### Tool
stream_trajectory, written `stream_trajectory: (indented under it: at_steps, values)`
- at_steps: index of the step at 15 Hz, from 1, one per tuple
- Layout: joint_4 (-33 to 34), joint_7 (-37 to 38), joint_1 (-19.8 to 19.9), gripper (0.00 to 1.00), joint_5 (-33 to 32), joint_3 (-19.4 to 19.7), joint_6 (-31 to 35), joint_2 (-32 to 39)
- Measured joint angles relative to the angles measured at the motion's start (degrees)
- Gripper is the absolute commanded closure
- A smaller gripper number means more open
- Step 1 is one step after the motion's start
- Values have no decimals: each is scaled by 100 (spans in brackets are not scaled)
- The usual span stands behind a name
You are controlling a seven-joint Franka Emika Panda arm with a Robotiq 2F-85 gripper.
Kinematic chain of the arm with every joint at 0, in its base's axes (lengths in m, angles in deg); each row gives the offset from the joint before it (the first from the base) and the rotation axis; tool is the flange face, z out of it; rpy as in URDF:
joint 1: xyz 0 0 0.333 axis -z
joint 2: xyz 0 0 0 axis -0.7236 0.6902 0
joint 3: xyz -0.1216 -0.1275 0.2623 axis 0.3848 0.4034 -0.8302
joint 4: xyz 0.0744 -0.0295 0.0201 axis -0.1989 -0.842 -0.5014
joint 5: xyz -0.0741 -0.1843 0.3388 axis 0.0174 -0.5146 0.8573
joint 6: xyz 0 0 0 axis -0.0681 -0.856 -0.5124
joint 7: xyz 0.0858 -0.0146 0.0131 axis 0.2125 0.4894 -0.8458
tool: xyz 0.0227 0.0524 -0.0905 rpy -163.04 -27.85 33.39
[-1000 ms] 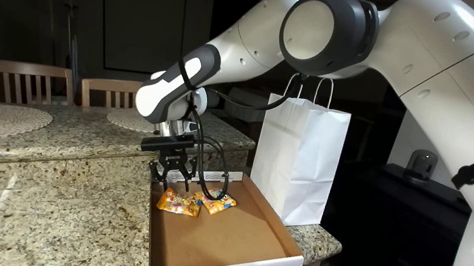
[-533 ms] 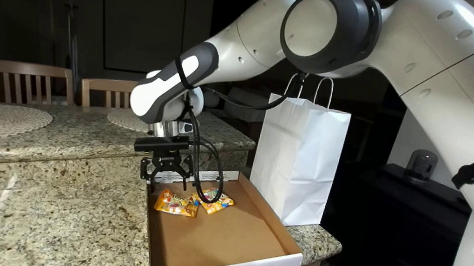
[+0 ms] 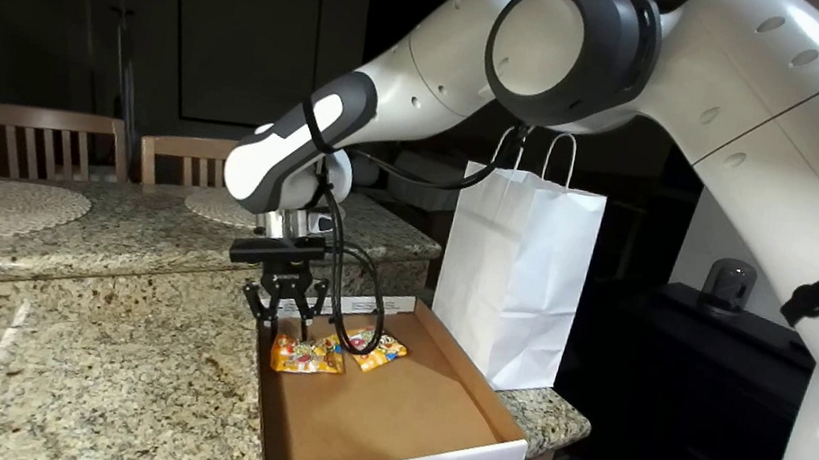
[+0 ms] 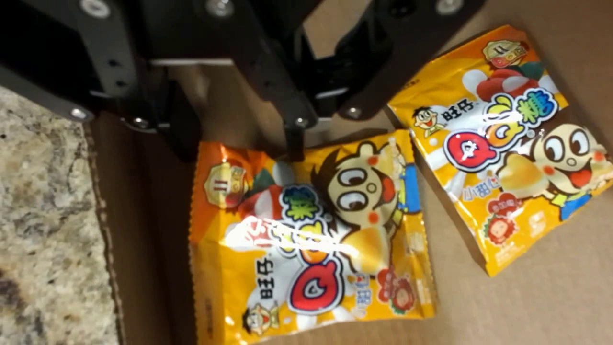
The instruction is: Pick up the two objects on the cover box and put them on the counter
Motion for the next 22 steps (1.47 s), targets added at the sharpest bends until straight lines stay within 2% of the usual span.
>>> stream_trajectory:
  at_steps: [2,4,6,7,9,20,22]
  values:
    - [-28,0,8,94,7,0,-2,-20]
    - [-62,0,19,99,8,2,-5,-39]
    - [-105,0,44,99,10,2,-5,-60]
    - [-128,0,64,73,16,3,-5,-72]
    - [-201,0,111,72,32,9,-4,-121]
    - [-1162,0,483,3,293,33,65,-835]
    - [-1302,0,520,0,376,31,65,-833]
